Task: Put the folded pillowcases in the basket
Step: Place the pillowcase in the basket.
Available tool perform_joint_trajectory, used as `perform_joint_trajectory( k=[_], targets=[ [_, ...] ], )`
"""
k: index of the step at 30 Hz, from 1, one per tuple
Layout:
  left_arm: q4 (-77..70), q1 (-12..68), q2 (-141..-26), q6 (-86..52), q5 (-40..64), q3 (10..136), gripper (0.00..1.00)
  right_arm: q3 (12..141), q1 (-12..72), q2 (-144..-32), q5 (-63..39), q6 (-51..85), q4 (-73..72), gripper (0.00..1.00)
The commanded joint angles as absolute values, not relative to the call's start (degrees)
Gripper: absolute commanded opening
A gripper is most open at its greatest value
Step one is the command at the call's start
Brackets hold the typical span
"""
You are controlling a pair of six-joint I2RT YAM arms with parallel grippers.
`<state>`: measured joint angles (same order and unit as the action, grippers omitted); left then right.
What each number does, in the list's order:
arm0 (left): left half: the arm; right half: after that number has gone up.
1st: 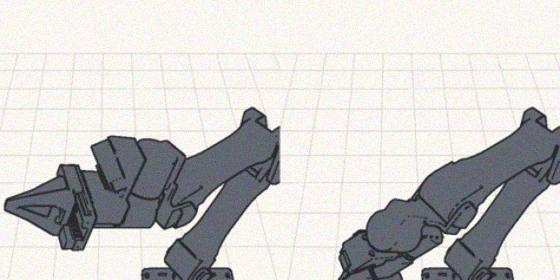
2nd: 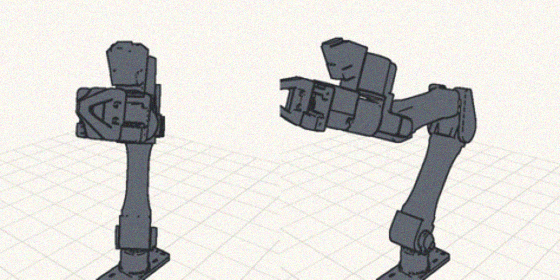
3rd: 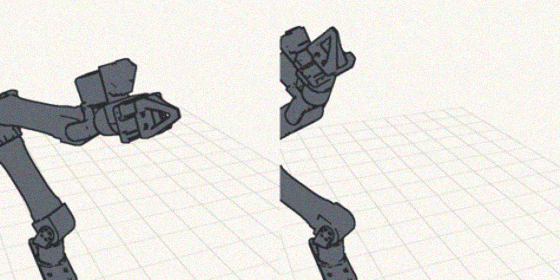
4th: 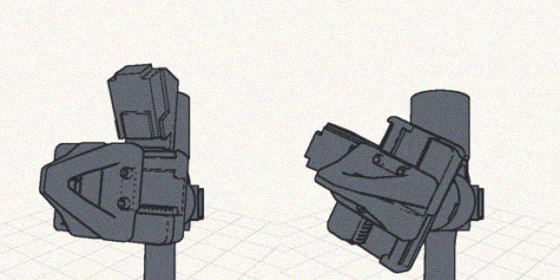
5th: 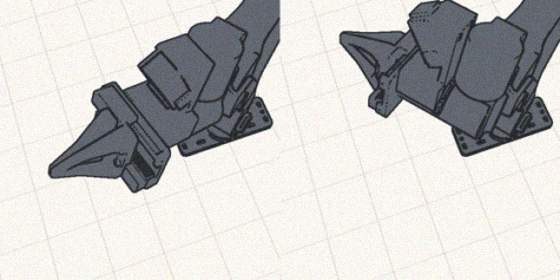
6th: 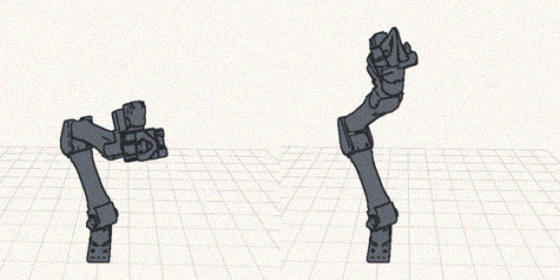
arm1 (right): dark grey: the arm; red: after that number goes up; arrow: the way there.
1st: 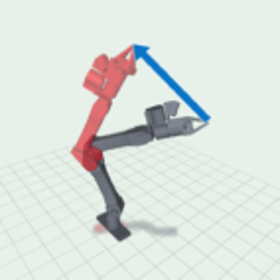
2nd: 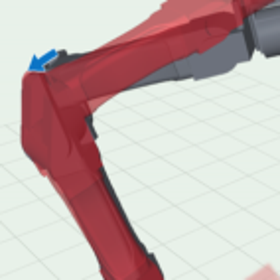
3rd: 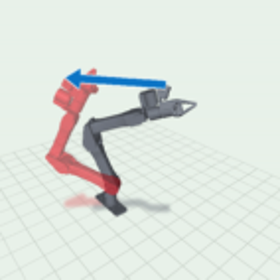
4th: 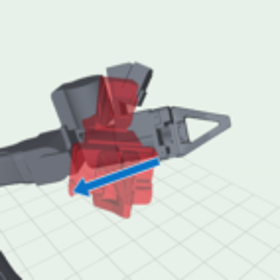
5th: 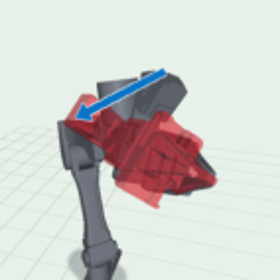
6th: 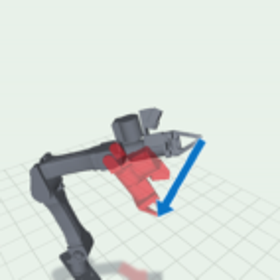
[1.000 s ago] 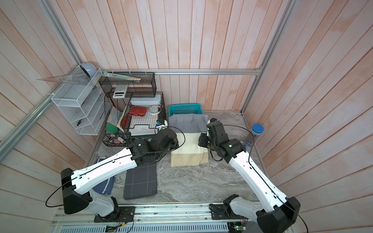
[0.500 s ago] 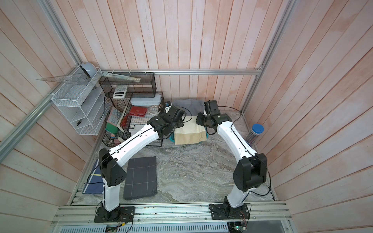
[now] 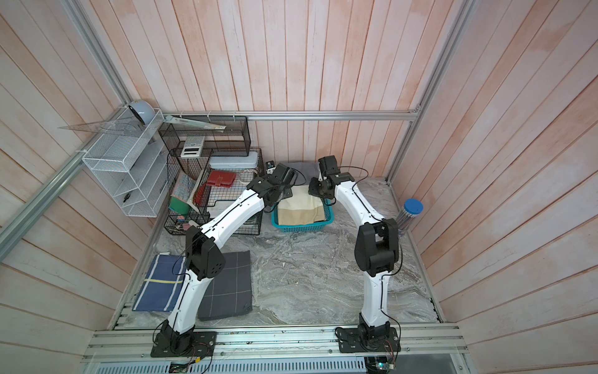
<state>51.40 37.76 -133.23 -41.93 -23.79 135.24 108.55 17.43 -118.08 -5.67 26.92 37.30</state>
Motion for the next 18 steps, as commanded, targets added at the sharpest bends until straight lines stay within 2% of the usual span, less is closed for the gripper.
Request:
perform_joint_trajectory(
  k=[1,18],
  targets=[
    [53.8,36.0,-134.8,-40.8,-26.3,136.6,0.00,110.5,15.6,-120.9,-1.0,25.8,39.0,0.00],
    [53.1,34.1,-145.3,-40.1,-22.9,144.3,0.00,116.6,14.8,-129.1,0.0,25.2,40.8,0.00]
  ],
)
